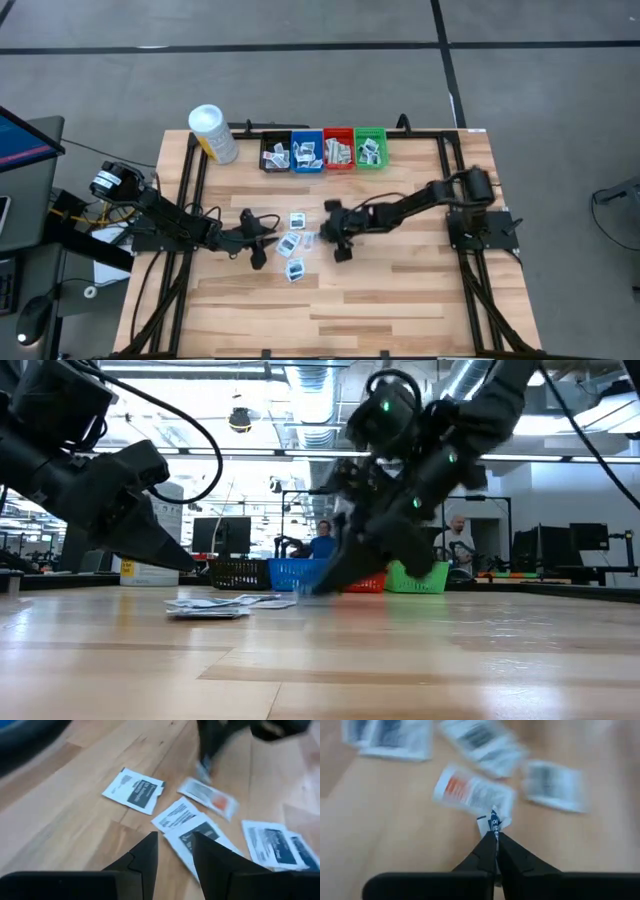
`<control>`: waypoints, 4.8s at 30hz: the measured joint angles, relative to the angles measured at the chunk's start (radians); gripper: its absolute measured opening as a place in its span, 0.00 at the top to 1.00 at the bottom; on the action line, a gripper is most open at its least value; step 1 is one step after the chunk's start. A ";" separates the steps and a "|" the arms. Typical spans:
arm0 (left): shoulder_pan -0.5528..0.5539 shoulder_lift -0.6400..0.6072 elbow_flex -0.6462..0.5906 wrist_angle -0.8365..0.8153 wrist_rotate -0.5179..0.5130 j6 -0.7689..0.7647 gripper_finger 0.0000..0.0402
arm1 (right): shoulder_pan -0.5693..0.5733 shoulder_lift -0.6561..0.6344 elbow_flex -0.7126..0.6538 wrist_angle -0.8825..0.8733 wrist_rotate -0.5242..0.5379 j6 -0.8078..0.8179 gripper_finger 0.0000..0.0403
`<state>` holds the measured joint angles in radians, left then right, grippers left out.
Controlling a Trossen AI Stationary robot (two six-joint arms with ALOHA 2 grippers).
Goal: Pick & Place First Aid Supplies
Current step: Put the blue alcohol pad into the green bin
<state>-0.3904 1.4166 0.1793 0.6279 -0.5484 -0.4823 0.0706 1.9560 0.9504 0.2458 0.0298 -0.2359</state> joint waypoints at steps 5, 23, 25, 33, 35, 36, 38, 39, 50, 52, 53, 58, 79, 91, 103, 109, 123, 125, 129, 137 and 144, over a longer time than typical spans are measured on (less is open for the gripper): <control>0.006 0.000 -0.003 0.002 -0.039 0.079 0.71 | -0.035 -0.199 0.008 -0.168 0.152 -0.070 0.99; 0.336 -0.040 -0.003 0.027 0.029 0.453 0.71 | -0.522 -0.499 0.009 -0.561 0.163 -0.131 1.00; 0.400 -0.049 -0.003 0.027 0.082 0.478 0.71 | -0.589 -0.475 0.010 -0.548 0.098 -0.154 1.00; 0.577 -0.057 -0.003 0.027 0.227 0.586 0.71 | -0.776 -0.340 0.010 -0.488 0.021 -0.183 1.00; 0.611 -0.058 0.001 0.026 0.250 0.617 0.71 | -0.793 -0.313 0.010 -0.484 0.020 -0.184 1.00; 0.630 -0.062 0.006 0.026 0.253 0.634 0.71 | -0.800 -0.304 0.010 -0.487 0.019 -0.188 1.00; 0.672 -0.073 0.016 0.027 0.252 0.677 0.71 | -0.811 -0.293 0.010 -0.478 0.019 -0.201 1.00; 0.695 -0.083 0.020 0.028 0.251 0.701 0.71 | -0.814 -0.290 0.010 -0.474 0.018 -0.207 1.00; 0.866 -0.298 0.045 0.024 0.403 0.901 0.71 | -0.813 -0.289 0.010 -0.446 0.020 -0.219 0.97; 0.897 -0.339 0.045 0.025 0.455 0.918 0.71 | -0.811 -0.289 0.010 -0.445 0.022 -0.219 0.96; 0.912 -0.356 0.045 0.024 0.479 0.922 0.71 | -0.812 -0.289 0.010 -0.445 0.022 -0.219 0.95; 0.977 -0.417 0.045 0.024 0.554 0.956 0.71 | -0.811 -0.289 0.010 -0.438 0.022 -0.215 0.93; 1.057 -0.436 0.057 0.009 0.890 0.897 0.71 | -0.732 -0.317 0.011 -0.450 0.102 -0.178 0.67; 0.936 -0.435 0.054 -0.075 1.096 0.729 0.71 | -0.412 -0.373 0.012 -0.384 0.054 -0.078 0.70; 0.662 -0.432 0.051 -0.148 1.097 0.614 0.71 | -0.112 -0.179 0.012 -0.025 0.000 0.107 0.71; 0.491 -0.432 -0.036 -0.093 0.944 0.464 0.71 | 0.018 -0.050 0.047 0.081 -0.001 0.159 0.71; 0.068 -0.420 -0.175 0.133 0.515 0.215 0.71 | 0.145 0.214 0.294 0.078 -0.002 0.309 0.71; 0.039 -0.419 -0.174 0.141 0.494 0.215 0.71 | 0.147 0.234 0.321 0.066 -0.013 0.355 0.71; 0.012 -0.418 -0.175 0.141 0.485 0.215 0.71 | 0.166 0.243 0.335 0.064 -0.030 0.360 0.71; 0.004 -0.418 -0.175 0.141 0.462 0.230 0.71 | 0.186 0.242 0.335 0.027 0.029 0.334 0.71; 0.004 -0.418 -0.175 0.141 0.462 0.238 0.71 | 0.159 0.242 0.334 -0.037 0.104 0.334 0.71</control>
<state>-0.3862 0.9985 0.0048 0.7689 -0.0860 -0.2443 0.2297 2.1979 1.2846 0.2093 0.1333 0.0982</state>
